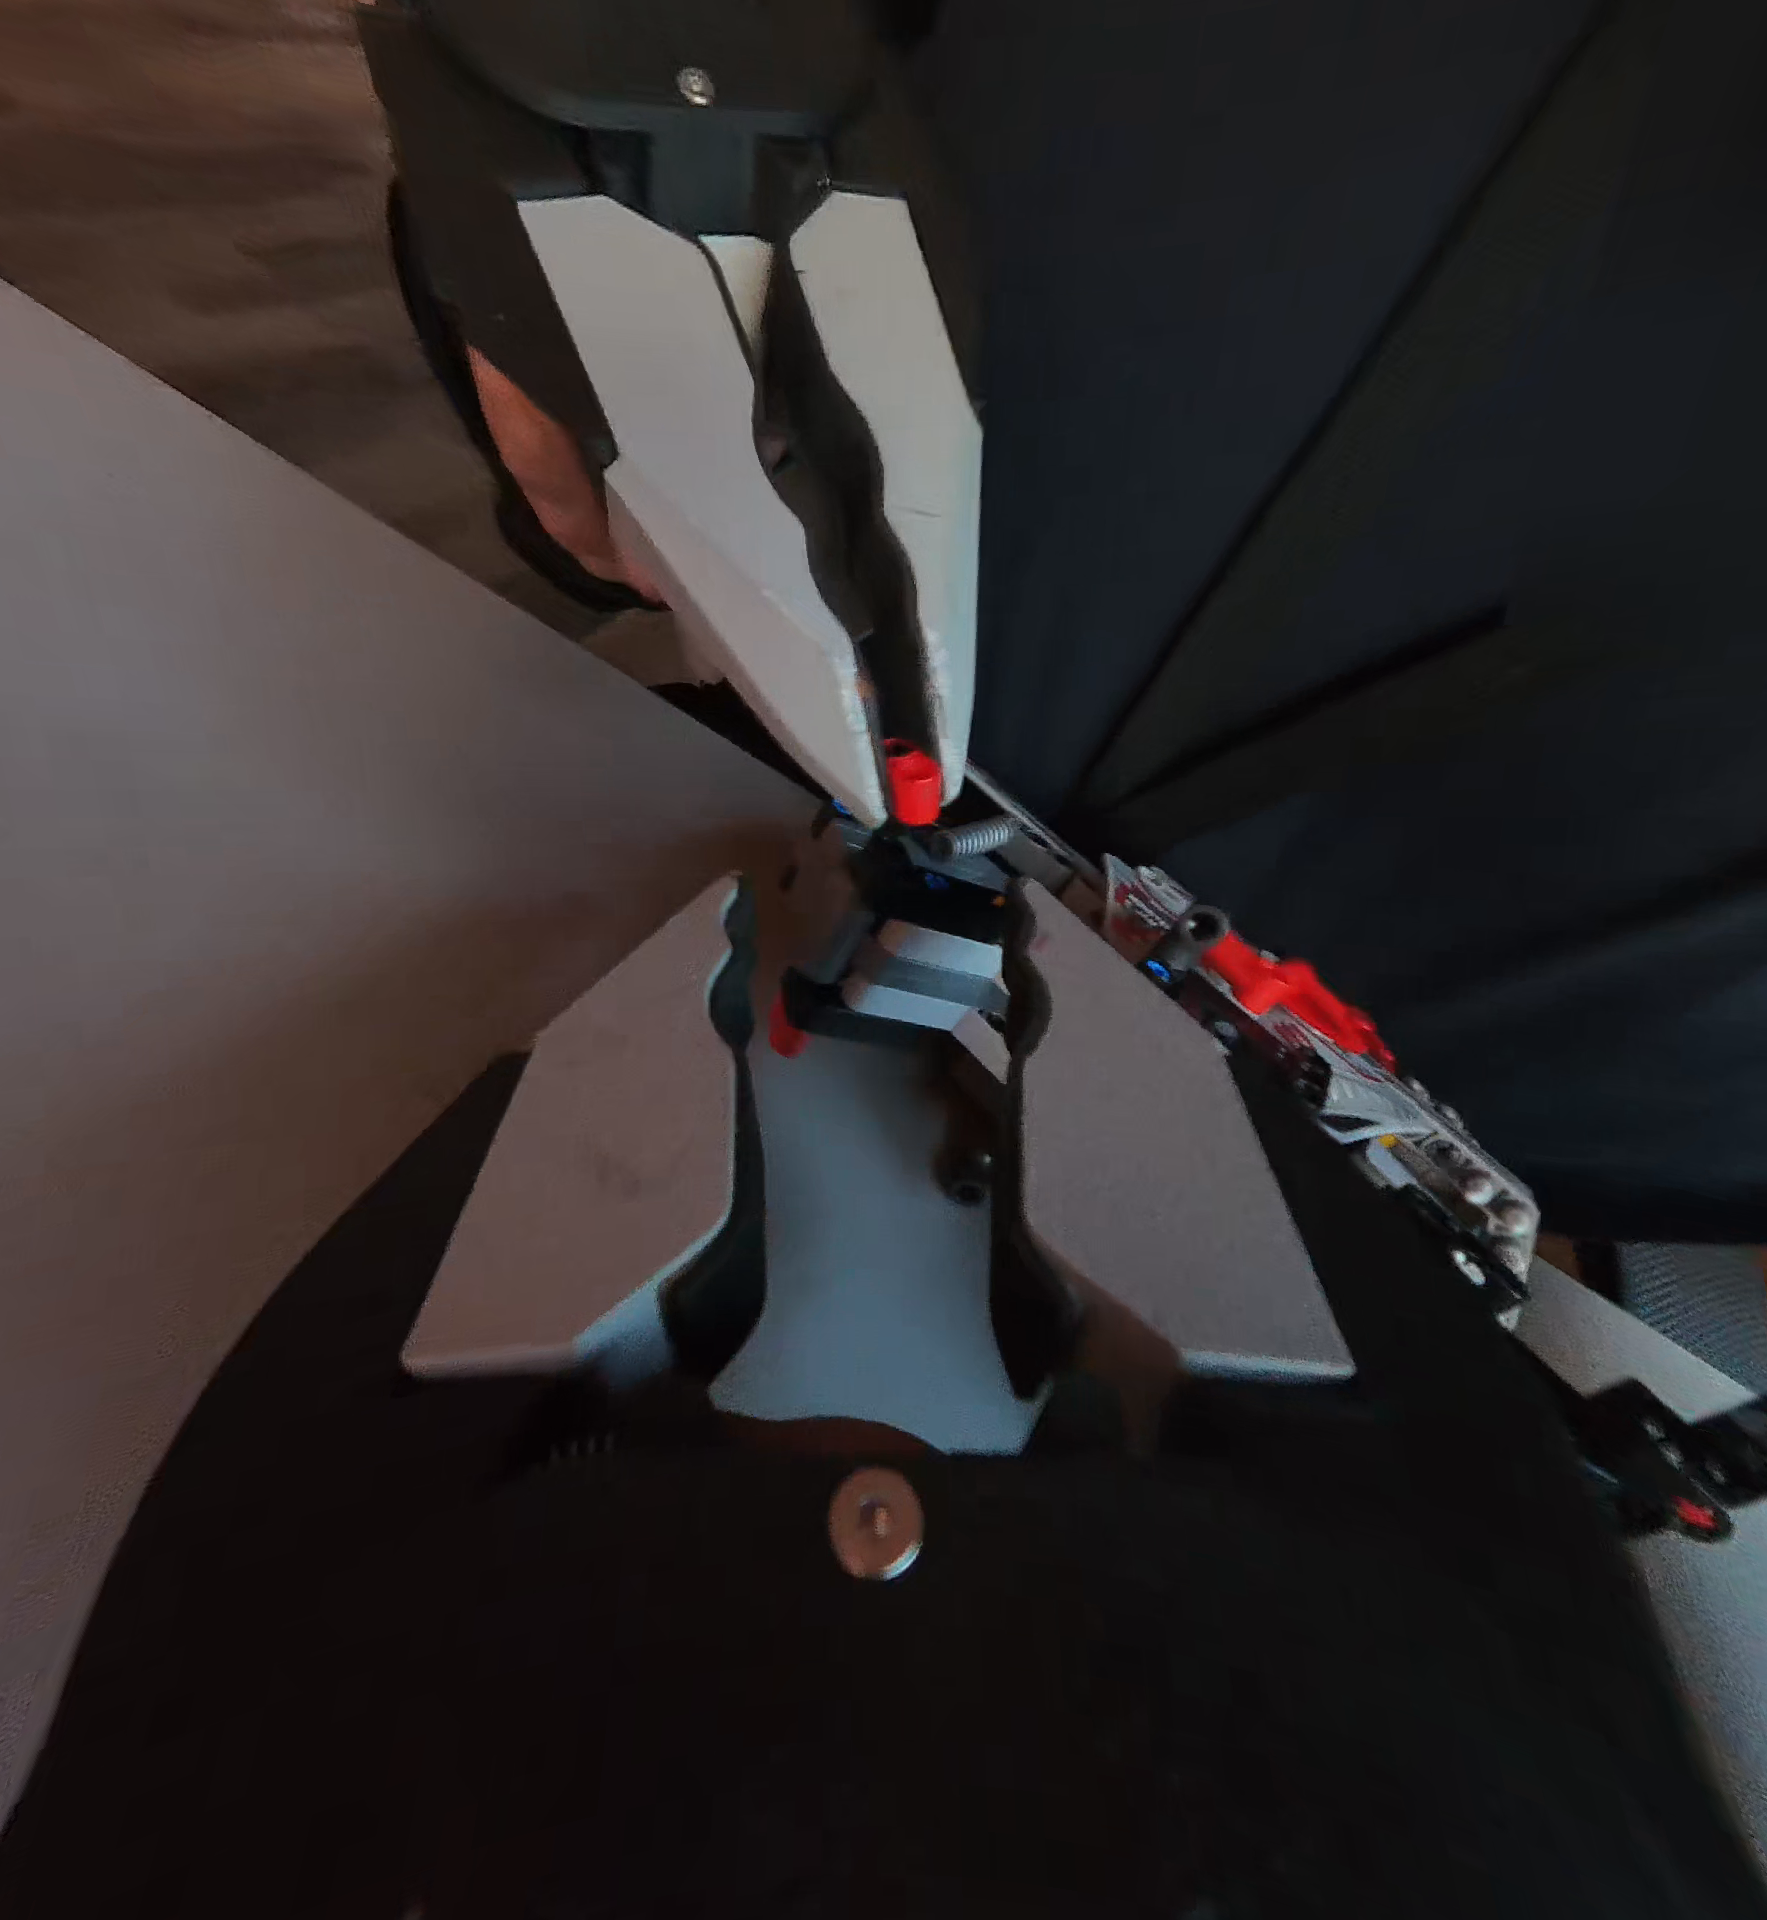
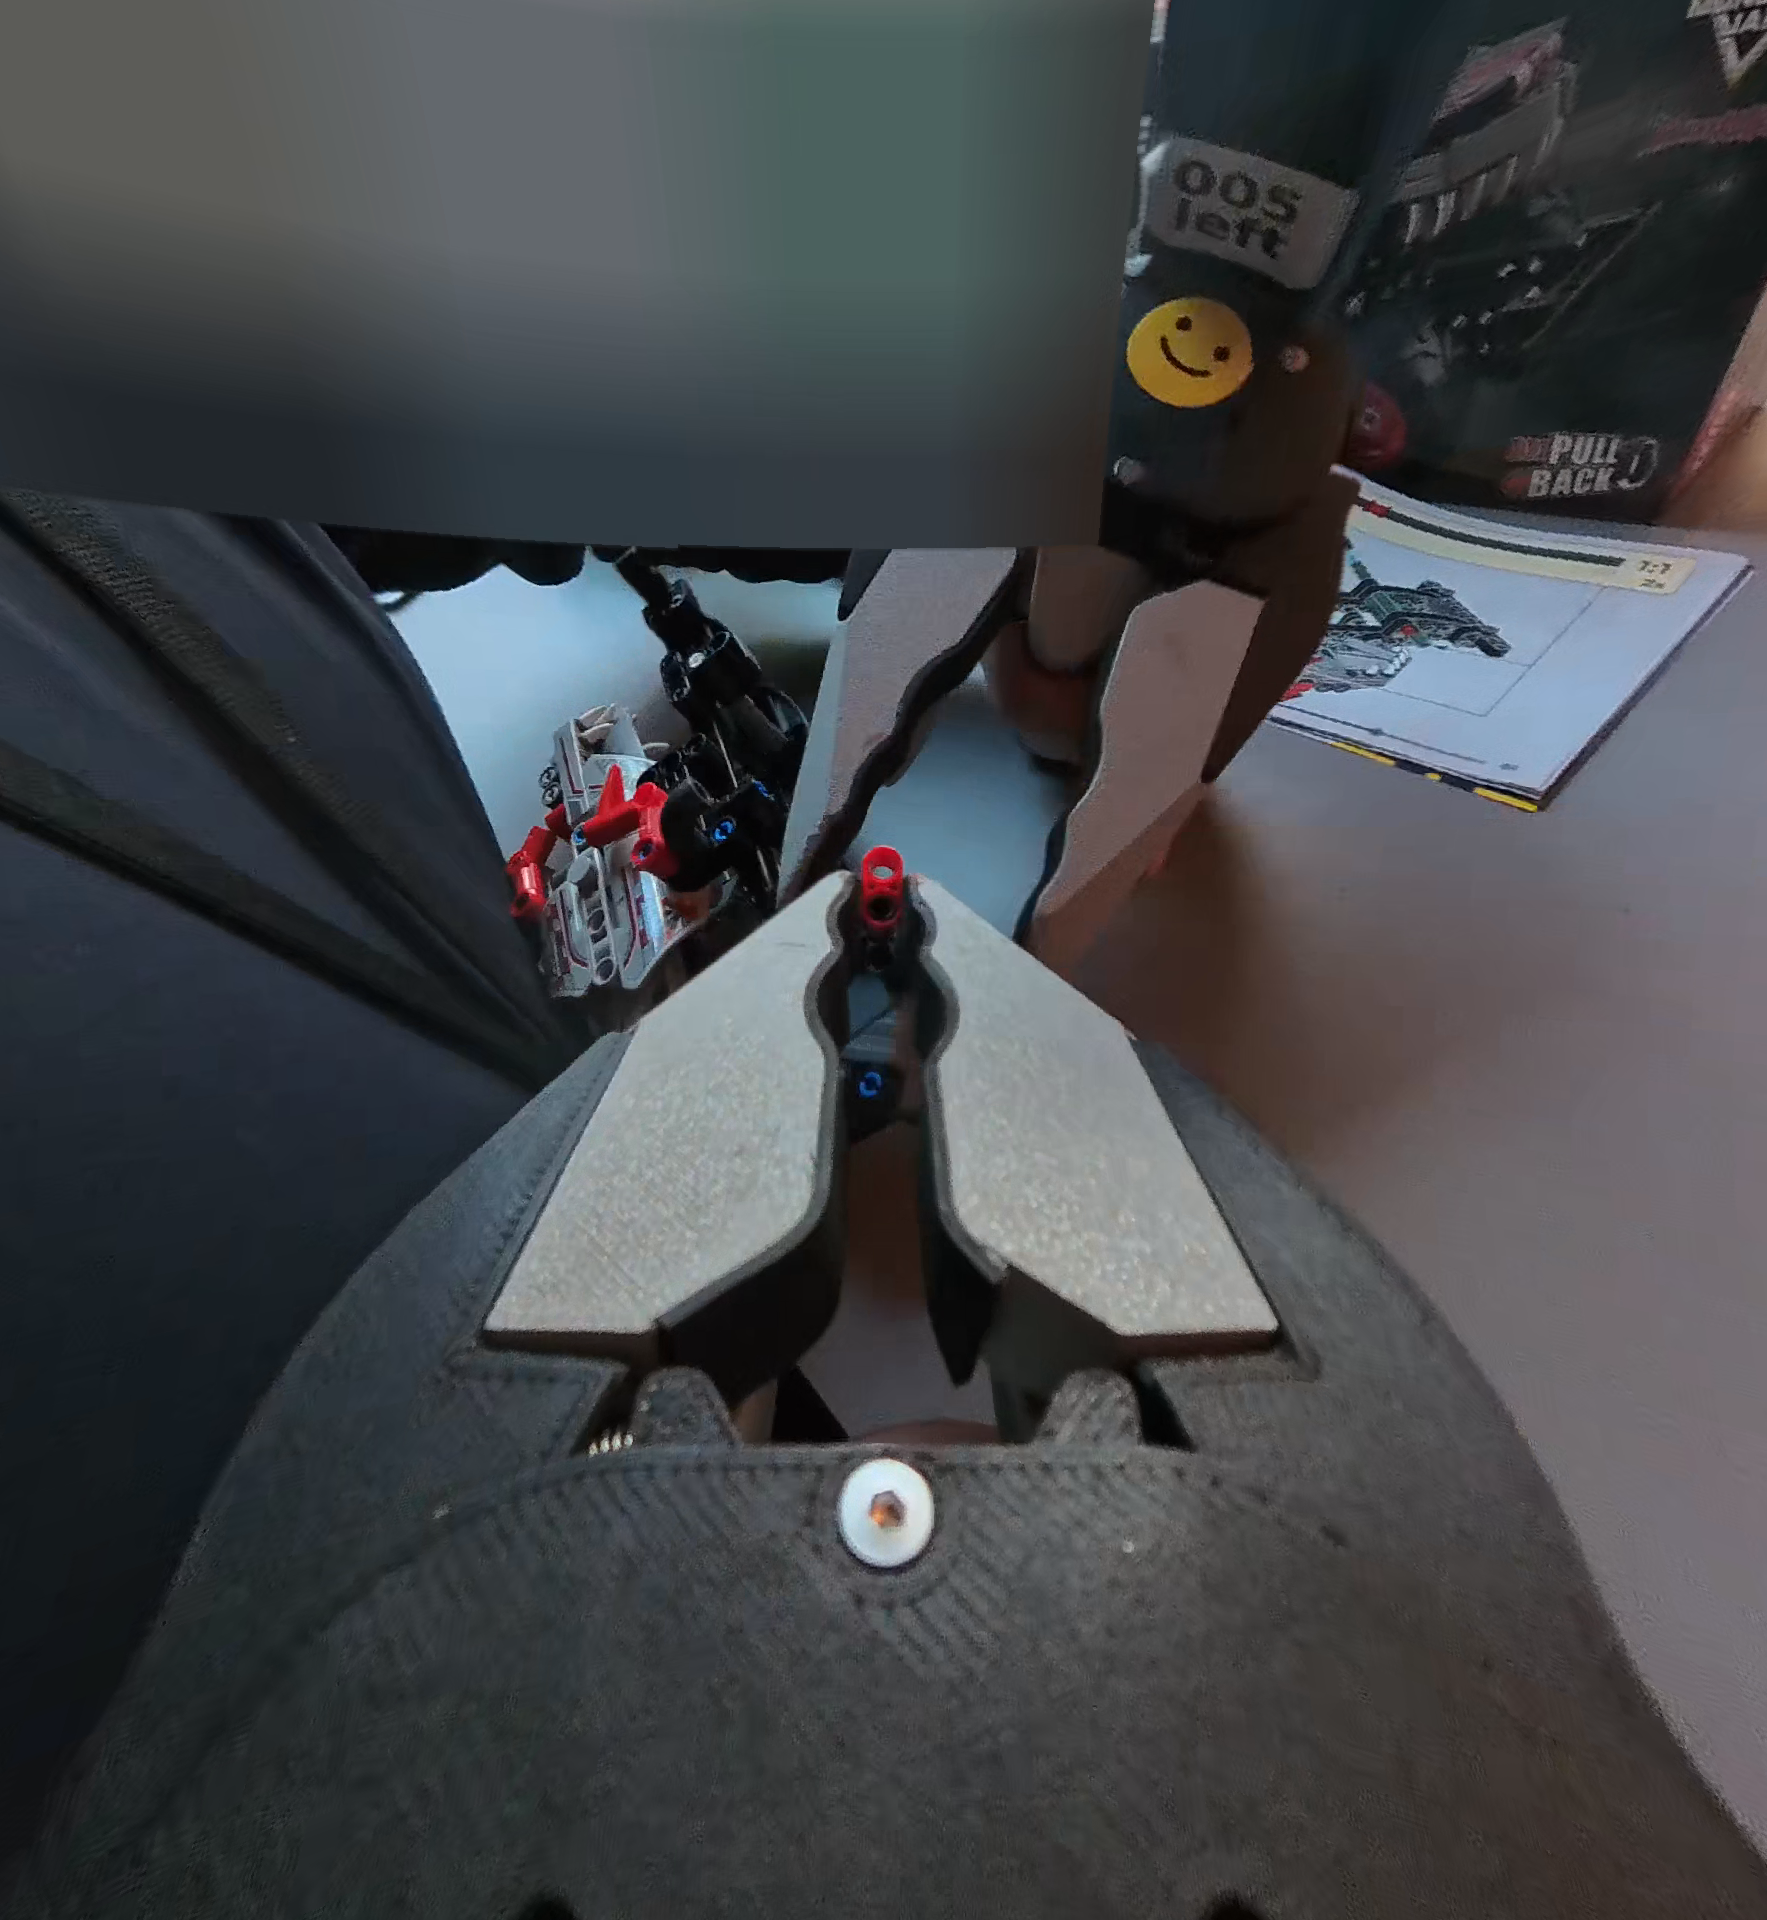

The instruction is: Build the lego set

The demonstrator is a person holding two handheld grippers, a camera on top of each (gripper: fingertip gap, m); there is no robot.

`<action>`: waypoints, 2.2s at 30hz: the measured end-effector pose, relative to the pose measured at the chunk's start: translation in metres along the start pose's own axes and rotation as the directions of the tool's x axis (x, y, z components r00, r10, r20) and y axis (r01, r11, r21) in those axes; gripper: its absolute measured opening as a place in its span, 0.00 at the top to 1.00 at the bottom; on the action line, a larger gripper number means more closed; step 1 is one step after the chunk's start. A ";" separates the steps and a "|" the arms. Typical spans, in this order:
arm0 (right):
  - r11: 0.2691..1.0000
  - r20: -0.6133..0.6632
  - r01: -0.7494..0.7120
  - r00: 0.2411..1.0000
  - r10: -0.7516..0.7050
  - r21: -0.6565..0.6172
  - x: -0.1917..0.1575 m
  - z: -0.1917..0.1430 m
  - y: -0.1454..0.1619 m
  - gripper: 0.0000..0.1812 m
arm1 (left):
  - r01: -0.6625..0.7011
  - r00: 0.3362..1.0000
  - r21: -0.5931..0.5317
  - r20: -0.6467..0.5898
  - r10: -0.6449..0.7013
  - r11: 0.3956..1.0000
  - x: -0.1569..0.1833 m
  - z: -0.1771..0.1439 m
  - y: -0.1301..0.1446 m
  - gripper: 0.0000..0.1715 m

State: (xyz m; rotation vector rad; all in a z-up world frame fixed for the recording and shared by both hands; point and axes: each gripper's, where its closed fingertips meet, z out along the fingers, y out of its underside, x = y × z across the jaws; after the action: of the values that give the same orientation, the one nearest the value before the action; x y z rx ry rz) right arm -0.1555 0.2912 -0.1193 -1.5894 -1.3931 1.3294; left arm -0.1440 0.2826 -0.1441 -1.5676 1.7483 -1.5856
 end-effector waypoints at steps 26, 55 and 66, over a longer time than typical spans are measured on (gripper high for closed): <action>0.985 0.030 -0.171 0.985 0.170 0.006 -0.003 0.014 0.009 0.98 | 0.262 0.807 0.357 0.428 -0.406 0.897 0.011 -0.005 0.010 0.86; 0.994 0.076 0.070 0.995 -0.064 -0.087 -0.002 0.027 0.025 0.97 | 0.244 0.773 0.381 0.479 -0.416 0.892 0.008 -0.008 0.015 0.90; 0.987 0.080 0.144 0.987 -0.138 -0.078 -0.002 0.009 -0.002 1.00 | 0.232 0.769 0.388 0.489 -0.413 0.892 0.008 -0.012 0.013 0.90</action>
State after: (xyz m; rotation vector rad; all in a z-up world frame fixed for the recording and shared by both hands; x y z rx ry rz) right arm -0.1648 0.2888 -0.1194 -1.4774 -1.5943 1.2722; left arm -0.1633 0.2789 -0.1475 -1.9846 0.8992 -1.2522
